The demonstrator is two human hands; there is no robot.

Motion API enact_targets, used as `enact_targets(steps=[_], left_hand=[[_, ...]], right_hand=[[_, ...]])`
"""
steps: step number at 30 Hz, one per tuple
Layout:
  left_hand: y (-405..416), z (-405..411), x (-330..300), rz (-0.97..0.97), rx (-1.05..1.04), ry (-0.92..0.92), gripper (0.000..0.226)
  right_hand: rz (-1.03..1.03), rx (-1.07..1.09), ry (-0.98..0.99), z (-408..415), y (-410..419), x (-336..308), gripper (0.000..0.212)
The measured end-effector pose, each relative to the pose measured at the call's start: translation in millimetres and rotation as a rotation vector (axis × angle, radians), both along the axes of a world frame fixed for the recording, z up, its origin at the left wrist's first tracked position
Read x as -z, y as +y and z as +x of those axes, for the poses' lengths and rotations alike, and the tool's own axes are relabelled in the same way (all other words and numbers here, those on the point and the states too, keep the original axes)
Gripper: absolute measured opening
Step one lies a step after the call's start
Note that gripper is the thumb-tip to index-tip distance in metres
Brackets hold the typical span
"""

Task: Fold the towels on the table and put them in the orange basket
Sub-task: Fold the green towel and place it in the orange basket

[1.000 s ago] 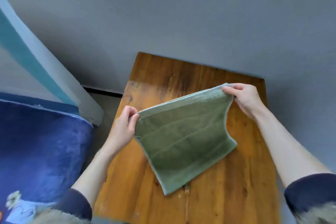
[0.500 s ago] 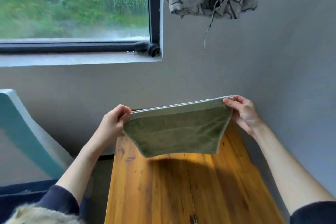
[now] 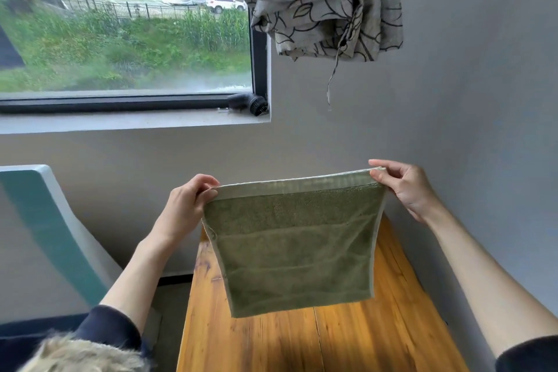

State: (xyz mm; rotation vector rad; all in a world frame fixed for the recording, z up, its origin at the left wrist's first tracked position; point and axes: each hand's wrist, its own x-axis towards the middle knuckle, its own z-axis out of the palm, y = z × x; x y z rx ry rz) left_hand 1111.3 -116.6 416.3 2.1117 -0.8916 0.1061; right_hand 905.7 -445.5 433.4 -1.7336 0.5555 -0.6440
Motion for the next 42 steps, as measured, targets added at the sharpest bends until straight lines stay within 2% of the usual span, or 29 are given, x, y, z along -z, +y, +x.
enact_targets(steps=[4,11,13,15,17,21,22,25,30,34,38,42], left_hand=[[2,0,-4,0.049,-0.009,-0.057,0.013],[12,10,5,0.145,-0.019,0.051,0.020],[13,12,8,0.169,-0.032,0.043,0.017],[13,14,9,0.165,-0.057,0.033,0.012],[14,16,7,0.118,-0.077,0.067,0.007],[10,16,1,-0.149,-0.091,0.212,0.009],[6,16,0,-0.192,-0.095,0.230,0.010],[-3,20,-1,-0.251,-0.107,0.274,0.010],[-9,32,14,-0.149,-0.101,0.293,0.007],[-22,41,32,-0.052,-0.140,0.315,0.008],[-38,49,39,-0.039,-0.174,0.298,0.007],[-54,57,23,-0.125,-0.211,0.142,0.010]], right_hand=[[-0.254,0.047,0.139,5,-1,0,0.014],[-0.465,0.005,0.311,8,2,2,0.004],[-0.496,-0.032,0.336,8,1,1,0.007],[-0.413,-0.091,0.344,8,-3,-1,0.011],[-0.227,-0.173,0.308,6,-6,-2,0.013],[0.021,-0.249,0.187,6,-11,-5,0.013],[0.017,-0.235,0.174,7,-11,-6,0.013],[-0.176,-0.160,0.220,12,-13,-8,0.012],[-0.412,-0.102,0.361,21,-18,2,0.015],[-0.425,-0.010,0.393,38,-24,19,0.014],[-0.441,0.106,0.404,56,-34,35,0.016],[-0.496,0.246,0.284,69,-39,30,0.017]])
